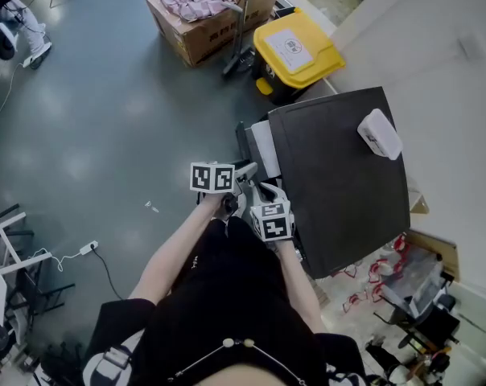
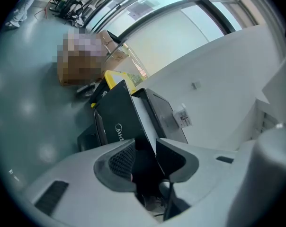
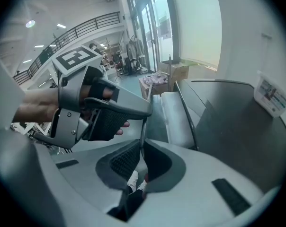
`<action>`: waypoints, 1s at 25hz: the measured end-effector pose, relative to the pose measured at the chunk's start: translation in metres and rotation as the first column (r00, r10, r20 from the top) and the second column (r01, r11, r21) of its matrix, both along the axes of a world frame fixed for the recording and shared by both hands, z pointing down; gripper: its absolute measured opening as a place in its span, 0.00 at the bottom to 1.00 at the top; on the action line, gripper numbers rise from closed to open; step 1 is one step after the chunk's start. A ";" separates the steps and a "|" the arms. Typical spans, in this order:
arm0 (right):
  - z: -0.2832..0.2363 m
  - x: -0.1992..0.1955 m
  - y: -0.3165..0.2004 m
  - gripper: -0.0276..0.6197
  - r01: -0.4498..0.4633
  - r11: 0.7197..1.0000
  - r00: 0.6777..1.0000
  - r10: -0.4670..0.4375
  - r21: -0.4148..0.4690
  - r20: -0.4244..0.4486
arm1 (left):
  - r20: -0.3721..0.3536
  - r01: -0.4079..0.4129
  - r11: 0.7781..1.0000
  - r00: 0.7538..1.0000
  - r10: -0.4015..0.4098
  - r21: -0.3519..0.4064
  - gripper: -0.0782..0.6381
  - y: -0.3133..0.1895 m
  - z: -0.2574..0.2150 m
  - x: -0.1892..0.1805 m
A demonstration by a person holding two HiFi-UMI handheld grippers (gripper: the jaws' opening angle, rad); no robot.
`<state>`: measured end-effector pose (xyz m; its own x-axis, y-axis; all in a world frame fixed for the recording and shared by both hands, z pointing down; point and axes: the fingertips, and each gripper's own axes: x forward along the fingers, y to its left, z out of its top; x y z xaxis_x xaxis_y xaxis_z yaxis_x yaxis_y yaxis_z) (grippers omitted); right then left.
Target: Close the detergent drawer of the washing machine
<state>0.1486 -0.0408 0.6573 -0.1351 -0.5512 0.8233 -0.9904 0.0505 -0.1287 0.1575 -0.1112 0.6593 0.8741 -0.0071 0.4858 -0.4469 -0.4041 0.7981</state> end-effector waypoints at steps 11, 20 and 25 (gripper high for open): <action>0.001 0.029 0.003 0.09 -0.128 0.992 0.990 0.127 -0.005 -0.066 | -0.012 -0.024 1.000 1.000 0.023 -0.010 0.30 0.002 -0.001 0.028; 0.000 0.042 0.005 0.10 -0.220 0.975 0.965 0.215 -0.021 -0.149 | -0.028 -0.033 0.999 0.999 0.033 -0.020 0.30 0.004 -0.001 0.042; 0.001 0.043 0.007 0.10 -0.268 0.963 0.955 0.263 -0.024 -0.138 | -0.046 -0.036 0.999 0.998 0.034 -0.037 0.30 0.004 0.000 0.042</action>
<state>0.1919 -0.0342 0.6579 0.1235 -0.5172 0.8469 -0.9756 -0.2192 0.0084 0.1999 -0.1077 0.6591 0.8946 0.0412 0.4449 -0.3960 -0.3879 0.8323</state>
